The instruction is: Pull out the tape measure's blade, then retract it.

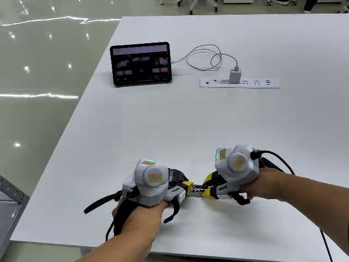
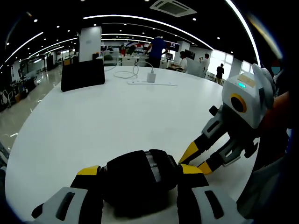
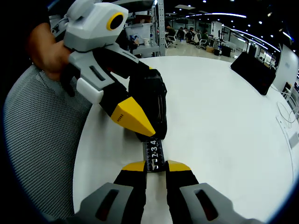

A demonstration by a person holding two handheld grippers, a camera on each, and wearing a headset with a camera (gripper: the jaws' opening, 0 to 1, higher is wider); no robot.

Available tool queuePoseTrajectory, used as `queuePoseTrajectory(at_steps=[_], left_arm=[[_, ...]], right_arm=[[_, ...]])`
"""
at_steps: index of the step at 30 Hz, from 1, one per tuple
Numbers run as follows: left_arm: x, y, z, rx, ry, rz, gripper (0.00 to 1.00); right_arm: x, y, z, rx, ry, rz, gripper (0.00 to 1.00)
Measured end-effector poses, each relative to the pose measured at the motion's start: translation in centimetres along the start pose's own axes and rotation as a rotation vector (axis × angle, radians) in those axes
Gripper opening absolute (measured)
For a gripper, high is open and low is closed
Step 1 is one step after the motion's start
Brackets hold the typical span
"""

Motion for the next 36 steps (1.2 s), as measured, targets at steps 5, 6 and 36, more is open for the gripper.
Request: queuePoseTrajectory(at_steps=[5, 6, 36], left_arm=[[0.0, 0.0, 0.0, -0.001, 0.000, 0.001, 0.60], [0.0, 0.0, 0.0, -0.001, 0.000, 0.002, 0.60], [0.1, 0.0, -0.1, -0.005, 0.001, 0.003, 0.60]], right_arm=[[0.7, 0.2, -0.5, -0.001, -0.003, 0.011, 0.11], [0.8, 0.1, -0.7, -0.001, -0.004, 0.007, 0.11], [1.8, 0.4, -1.9, 0.008, -0.001, 0.001, 0.11]])
Point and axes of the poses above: the centre of the closed fingertips' face, and the gripper's own axes: z roughly backward along the fingers, y roughly to its left, x roughly out of its top, the point moved 6 cm from there along z, roughly backward along the fingers, and after that the axes turned 7 degrees about -x, right-handed, at the moved point
